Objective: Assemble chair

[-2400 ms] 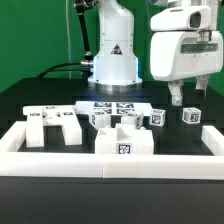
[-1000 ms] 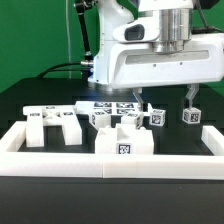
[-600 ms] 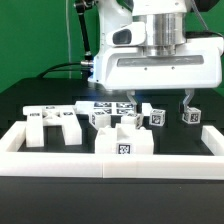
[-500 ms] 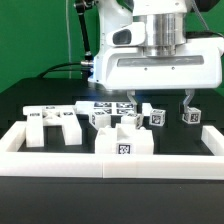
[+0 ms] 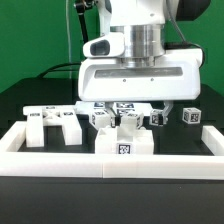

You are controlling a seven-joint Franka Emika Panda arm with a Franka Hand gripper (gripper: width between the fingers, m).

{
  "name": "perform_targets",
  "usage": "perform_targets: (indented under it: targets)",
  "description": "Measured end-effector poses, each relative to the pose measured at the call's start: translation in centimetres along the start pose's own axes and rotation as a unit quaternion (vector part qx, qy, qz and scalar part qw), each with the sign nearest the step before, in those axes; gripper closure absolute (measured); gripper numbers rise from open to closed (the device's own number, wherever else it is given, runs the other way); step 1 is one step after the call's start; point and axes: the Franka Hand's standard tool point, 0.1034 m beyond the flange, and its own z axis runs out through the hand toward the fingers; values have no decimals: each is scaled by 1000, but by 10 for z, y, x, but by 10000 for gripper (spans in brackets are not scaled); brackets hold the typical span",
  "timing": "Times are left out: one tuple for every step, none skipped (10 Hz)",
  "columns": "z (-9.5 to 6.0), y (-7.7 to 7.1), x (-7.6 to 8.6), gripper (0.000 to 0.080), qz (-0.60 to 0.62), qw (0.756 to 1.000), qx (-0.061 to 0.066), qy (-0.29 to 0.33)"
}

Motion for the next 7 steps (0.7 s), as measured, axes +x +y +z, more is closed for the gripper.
perform_targets:
  targets:
    - [7,0,-3,150,0,1000,-1,-4]
    - [12,-4,-6,150,5,1000,-1,-4]
    - [15,-11,-10,150,2,1000,-1,-7]
    - [18,-14,-12,150,-1,1000,-1,-9]
    - [25,-15,-14,150,-3,1000,-2,-10]
    - [30,-17,-15,150,-4,1000,-3,-11]
    - [32,-17,-17,177,-5,1000,-3,-13]
